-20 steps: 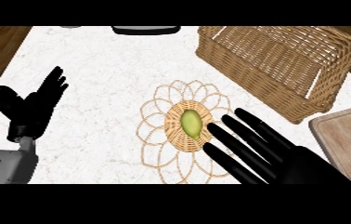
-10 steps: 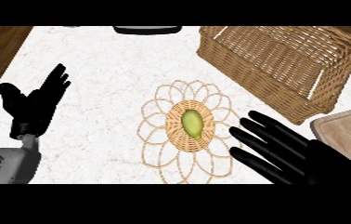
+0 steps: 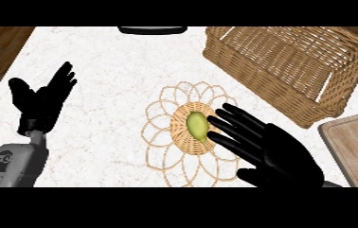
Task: Pick the lemon from the placemat and place it in the basket
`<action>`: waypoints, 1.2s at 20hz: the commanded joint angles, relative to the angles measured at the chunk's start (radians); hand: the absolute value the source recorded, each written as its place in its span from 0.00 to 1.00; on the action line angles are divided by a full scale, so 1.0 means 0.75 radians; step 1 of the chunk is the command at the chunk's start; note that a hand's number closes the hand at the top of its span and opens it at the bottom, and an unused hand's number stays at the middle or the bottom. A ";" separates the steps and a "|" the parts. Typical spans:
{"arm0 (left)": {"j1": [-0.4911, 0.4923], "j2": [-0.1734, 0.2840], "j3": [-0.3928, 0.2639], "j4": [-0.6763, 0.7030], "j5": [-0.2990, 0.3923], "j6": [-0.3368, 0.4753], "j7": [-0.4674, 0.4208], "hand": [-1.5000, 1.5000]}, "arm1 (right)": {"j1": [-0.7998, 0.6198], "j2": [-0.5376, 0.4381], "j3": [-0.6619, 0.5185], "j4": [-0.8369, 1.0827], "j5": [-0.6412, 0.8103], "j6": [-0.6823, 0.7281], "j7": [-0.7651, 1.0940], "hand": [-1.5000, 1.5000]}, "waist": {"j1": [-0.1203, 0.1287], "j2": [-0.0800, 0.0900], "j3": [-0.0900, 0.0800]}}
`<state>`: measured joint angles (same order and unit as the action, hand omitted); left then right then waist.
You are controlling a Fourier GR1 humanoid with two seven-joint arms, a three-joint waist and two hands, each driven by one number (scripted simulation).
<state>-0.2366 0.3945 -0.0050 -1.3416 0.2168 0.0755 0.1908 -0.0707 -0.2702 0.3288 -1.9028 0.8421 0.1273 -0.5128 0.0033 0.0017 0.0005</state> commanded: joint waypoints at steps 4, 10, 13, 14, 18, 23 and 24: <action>0.015 0.011 0.054 0.002 0.003 -0.084 -0.004 0.50 | -0.013 0.153 0.061 0.330 0.017 -0.163 -0.179 0.00 | -0.002 -0.001 0.000; 0.084 -0.072 0.031 -0.090 -0.058 -0.034 0.005 0.50 | -0.215 0.240 0.045 0.520 0.192 -0.148 -0.007 0.00 | 0.003 -0.002 -0.001; 0.085 -0.058 0.071 -0.002 -0.068 -0.094 -0.087 0.50 | -0.277 0.229 -0.009 0.626 0.216 -0.162 -0.036 0.00 | 0.000 -0.001 -0.001; 0.040 -0.068 0.060 -0.069 -0.091 -0.030 0.020 0.50 | -0.299 0.267 -0.013 0.763 0.251 -0.273 -0.080 0.00 | 0.003 -0.001 0.000; 0.094 -0.071 0.113 -0.062 -0.080 -0.099 -0.004 0.50 | -0.249 0.309 0.036 0.719 0.323 -0.284 -0.043 0.00 | -0.001 -0.002 -0.001; -0.003 -0.080 0.127 -0.115 -0.103 -0.081 0.130 0.50 | -0.322 0.222 -0.092 0.763 0.228 -0.182 -0.176 0.00 | -0.002 -0.002 0.000; 0.043 -0.083 0.153 -0.043 -0.120 -0.120 0.016 0.50 | -0.159 0.234 0.002 0.550 0.264 -0.151 -0.117 0.00 | -0.007 -0.003 -0.001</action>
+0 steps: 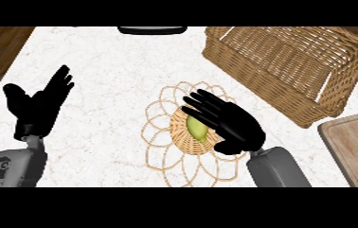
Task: Pick the lemon from the placemat and place it in the basket
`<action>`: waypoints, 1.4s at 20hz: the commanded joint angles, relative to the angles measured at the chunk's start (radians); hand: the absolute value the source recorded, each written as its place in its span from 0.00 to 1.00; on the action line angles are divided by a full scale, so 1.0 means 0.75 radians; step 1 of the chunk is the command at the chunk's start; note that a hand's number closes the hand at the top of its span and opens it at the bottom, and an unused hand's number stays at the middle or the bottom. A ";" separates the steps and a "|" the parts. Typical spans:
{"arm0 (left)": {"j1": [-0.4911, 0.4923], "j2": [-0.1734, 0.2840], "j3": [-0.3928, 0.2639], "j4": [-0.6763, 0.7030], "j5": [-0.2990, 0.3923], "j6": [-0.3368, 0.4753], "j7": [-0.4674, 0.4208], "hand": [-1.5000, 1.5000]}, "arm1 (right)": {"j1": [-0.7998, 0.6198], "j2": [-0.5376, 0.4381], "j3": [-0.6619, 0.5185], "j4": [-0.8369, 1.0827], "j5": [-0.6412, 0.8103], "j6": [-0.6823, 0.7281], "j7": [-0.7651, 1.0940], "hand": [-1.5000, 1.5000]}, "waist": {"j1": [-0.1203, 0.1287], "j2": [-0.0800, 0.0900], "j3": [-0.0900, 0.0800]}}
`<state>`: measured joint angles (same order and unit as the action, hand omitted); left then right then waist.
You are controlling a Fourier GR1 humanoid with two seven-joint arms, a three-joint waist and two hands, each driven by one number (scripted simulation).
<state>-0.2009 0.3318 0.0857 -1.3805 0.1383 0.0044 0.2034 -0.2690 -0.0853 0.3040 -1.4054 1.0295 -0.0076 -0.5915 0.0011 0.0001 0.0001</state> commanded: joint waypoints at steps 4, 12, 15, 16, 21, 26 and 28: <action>-0.002 0.002 0.059 -0.038 -0.005 -0.059 0.036 0.50 | -0.054 0.022 -0.038 0.077 -0.025 0.050 -0.097 0.00 | 0.002 0.000 0.000; 0.034 -0.084 0.006 -0.126 -0.085 -0.013 0.098 0.50 | -0.004 -0.014 -0.061 0.117 0.041 -0.010 -0.166 0.00 | 0.001 -0.001 0.000; 0.075 -0.056 0.049 -0.099 -0.056 -0.072 0.019 0.50 | -0.086 0.108 -0.003 0.270 0.144 -0.148 -0.066 0.00 | 0.009 0.001 0.000; 0.044 -0.062 0.061 -0.087 -0.069 -0.052 0.045 0.50 | -0.043 0.082 -0.037 0.248 0.142 -0.157 -0.106 0.00 | 0.003 0.000 0.000; -0.068 -0.066 0.097 0.105 -0.082 -0.062 -0.053 0.50 | -0.020 0.111 0.007 0.203 0.198 -0.161 -0.037 0.00 | -0.004 0.001 0.000; 0.077 -0.083 0.069 -0.108 -0.080 -0.059 0.039 0.50 | -0.050 0.110 0.030 0.276 0.345 -0.271 -0.025 1.00 | 0.007 -0.001 0.000; -0.073 -0.106 0.052 -0.005 -0.122 -0.006 0.077 0.50 | -0.066 0.100 0.021 0.313 0.349 -0.280 -0.049 1.00 | -0.002 0.001 0.000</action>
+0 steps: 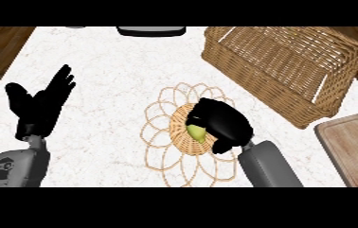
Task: Pick the lemon from the placemat and place it in the basket
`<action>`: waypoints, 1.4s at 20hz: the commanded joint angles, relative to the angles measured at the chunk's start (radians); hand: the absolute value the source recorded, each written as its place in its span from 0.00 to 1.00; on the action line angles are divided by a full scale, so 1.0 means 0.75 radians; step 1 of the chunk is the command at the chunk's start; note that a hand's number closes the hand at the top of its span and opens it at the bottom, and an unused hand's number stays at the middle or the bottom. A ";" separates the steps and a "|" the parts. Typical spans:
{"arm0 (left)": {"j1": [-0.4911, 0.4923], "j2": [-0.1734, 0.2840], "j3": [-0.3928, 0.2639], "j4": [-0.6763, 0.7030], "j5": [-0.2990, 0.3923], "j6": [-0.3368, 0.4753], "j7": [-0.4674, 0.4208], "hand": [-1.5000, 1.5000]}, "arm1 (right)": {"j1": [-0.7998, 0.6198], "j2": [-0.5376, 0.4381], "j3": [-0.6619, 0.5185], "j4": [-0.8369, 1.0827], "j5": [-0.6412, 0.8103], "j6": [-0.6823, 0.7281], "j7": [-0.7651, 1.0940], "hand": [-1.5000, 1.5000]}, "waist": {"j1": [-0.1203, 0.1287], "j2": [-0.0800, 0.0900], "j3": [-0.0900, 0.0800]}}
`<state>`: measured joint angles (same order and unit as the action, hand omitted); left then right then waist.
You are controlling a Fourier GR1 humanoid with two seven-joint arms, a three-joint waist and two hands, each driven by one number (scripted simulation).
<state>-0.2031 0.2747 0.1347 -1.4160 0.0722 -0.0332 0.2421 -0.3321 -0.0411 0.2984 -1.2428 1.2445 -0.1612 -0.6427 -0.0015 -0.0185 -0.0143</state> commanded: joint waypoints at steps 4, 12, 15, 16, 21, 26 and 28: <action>0.036 -0.012 -0.011 -0.038 -0.006 -0.016 0.016 0.50 | -0.076 0.052 0.026 0.271 0.032 -0.174 0.030 1.00 | 0.021 0.028 0.020; 0.009 -0.022 -0.015 0.007 -0.009 -0.033 -0.031 0.50 | -0.017 0.052 -0.030 0.159 -0.100 0.023 0.577 1.00 | 0.045 0.035 0.019; -0.015 -0.006 0.010 0.009 -0.002 -0.023 -0.026 0.50 | 0.043 0.053 -0.143 0.171 -0.211 0.072 0.821 1.00 | 0.030 0.051 0.019; -0.024 -0.017 -0.006 0.008 -0.013 -0.017 -0.025 0.50 | 0.039 0.053 -0.143 0.163 -0.251 0.075 0.907 1.00 | 0.037 0.050 0.021; -0.060 -0.034 -0.044 0.030 -0.013 -0.046 -0.016 0.50 | -0.054 0.053 -0.098 0.079 -0.539 0.005 1.297 1.00 | 0.110 0.046 0.026; -0.081 -0.047 -0.058 0.057 -0.001 -0.069 -0.012 0.50 | -0.206 0.053 0.038 -0.075 -0.723 -0.290 1.480 1.00 | 0.171 0.043 0.026; -0.113 -0.037 -0.067 0.051 -0.014 -0.066 0.008 0.50 | -0.341 0.053 0.102 -0.101 -0.692 -0.404 1.637 1.00 | 0.168 0.031 0.021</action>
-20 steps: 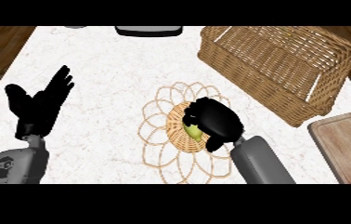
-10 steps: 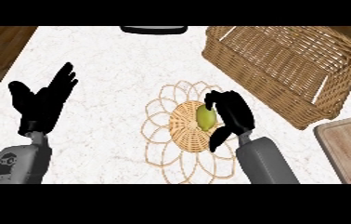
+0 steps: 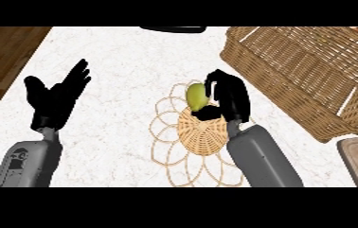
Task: Pick the lemon from the placemat and place it in the basket
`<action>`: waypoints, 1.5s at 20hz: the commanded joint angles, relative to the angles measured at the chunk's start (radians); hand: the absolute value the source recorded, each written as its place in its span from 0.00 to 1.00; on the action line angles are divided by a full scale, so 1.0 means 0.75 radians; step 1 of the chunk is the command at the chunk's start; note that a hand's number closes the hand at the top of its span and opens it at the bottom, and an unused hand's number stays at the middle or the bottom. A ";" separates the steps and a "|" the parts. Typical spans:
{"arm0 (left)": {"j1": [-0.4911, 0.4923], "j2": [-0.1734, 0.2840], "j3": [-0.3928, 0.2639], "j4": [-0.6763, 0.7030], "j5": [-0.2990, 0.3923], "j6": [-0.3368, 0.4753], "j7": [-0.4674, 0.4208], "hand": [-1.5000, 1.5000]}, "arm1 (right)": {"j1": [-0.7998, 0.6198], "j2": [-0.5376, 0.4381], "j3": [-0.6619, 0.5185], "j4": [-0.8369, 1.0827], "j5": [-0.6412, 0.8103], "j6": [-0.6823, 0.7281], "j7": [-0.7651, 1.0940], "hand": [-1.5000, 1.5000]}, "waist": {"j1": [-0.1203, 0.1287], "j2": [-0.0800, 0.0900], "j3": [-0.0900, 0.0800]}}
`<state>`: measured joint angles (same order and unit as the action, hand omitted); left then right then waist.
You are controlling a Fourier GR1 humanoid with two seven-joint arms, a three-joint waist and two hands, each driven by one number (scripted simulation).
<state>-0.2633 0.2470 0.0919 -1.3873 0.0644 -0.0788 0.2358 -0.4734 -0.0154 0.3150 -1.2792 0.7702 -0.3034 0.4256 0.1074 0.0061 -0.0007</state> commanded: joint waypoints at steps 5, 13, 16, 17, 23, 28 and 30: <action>-0.052 -0.005 0.006 0.049 -0.013 0.017 0.000 0.50 | -0.419 0.020 0.202 0.002 0.113 -0.413 0.646 1.00 | 0.007 -0.010 -0.006; -0.052 -0.017 -0.013 0.057 -0.031 0.027 0.023 0.50 | -0.960 0.020 0.212 0.277 0.294 -0.336 1.193 1.00 | -0.031 -0.007 -0.005; -0.050 0.012 0.023 0.057 -0.025 0.028 -0.005 0.50 | -1.139 0.020 0.124 0.416 0.309 -0.284 1.217 1.00 | -0.031 -0.001 -0.005; -0.058 -0.013 -0.011 0.059 -0.045 0.037 0.014 0.50 | -1.192 0.020 0.091 0.456 0.300 -0.283 1.206 1.00 | -0.038 0.002 -0.004; -0.044 0.034 0.052 0.066 -0.024 0.033 -0.006 0.50 | -1.345 0.020 -0.033 0.688 0.386 -0.337 1.198 1.00 | -0.073 0.003 -0.003; 0.034 -0.010 0.032 0.013 -0.028 0.054 -0.019 0.50 | -1.419 0.004 -0.120 0.911 0.493 -0.282 1.183 1.00 | -0.087 0.001 -0.002; -0.004 0.047 0.080 0.053 -0.007 0.022 -0.031 0.50 | -1.436 -0.020 -0.157 0.965 0.531 -0.328 1.195 1.00 | -0.093 0.006 -0.003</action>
<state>-0.2654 0.2555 0.1223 -1.3646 0.0484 -0.0500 0.2285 -1.4971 -0.0191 0.2392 -0.6488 1.1169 -0.5224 1.1514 0.0465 0.0077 -0.0028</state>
